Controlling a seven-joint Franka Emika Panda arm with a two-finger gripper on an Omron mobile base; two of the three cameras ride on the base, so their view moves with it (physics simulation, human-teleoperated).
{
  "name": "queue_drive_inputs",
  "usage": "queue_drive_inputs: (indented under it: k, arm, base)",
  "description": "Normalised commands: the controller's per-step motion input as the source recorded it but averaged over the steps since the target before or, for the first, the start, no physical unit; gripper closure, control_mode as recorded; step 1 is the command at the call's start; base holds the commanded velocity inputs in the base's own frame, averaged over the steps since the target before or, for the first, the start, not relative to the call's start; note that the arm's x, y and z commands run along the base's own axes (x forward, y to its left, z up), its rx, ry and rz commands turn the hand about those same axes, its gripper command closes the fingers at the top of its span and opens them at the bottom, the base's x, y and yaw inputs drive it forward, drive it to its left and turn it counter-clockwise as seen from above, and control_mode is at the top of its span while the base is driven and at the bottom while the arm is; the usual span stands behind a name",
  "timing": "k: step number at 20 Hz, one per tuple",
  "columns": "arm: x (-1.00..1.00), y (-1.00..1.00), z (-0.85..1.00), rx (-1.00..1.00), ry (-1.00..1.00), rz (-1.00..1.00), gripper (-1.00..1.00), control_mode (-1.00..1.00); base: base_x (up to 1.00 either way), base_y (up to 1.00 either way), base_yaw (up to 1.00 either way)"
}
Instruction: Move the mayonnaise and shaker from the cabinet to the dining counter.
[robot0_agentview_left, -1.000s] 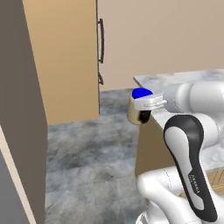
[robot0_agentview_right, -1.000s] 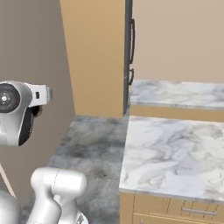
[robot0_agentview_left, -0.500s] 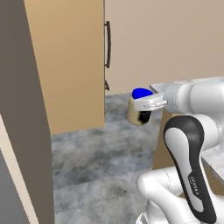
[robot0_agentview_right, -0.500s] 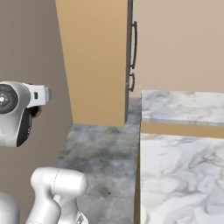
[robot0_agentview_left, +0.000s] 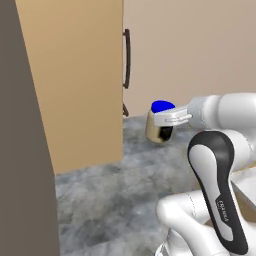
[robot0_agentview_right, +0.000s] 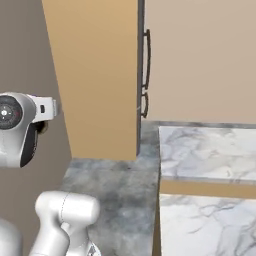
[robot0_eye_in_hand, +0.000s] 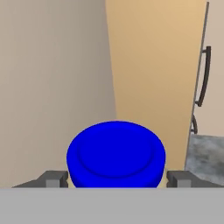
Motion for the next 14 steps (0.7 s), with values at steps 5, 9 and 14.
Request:
queue_drive_inputs:
  k: [5, 9, 14]
  arm:
    - [0.00, 0.00, 0.00, 0.00, 0.00, 0.00, 1.00, 1.00]
    - [0.00, 0.00, 0.00, 0.00, 0.00, 0.00, 1.00, 1.00]
    - [0.00, 0.00, 0.00, 0.00, 0.00, 0.00, 1.00, 1.00]
  base:
    - [0.90, 0.32, -0.08]
    - [0.90, 0.30, -0.13]
    - [0.86, 0.30, -0.20]
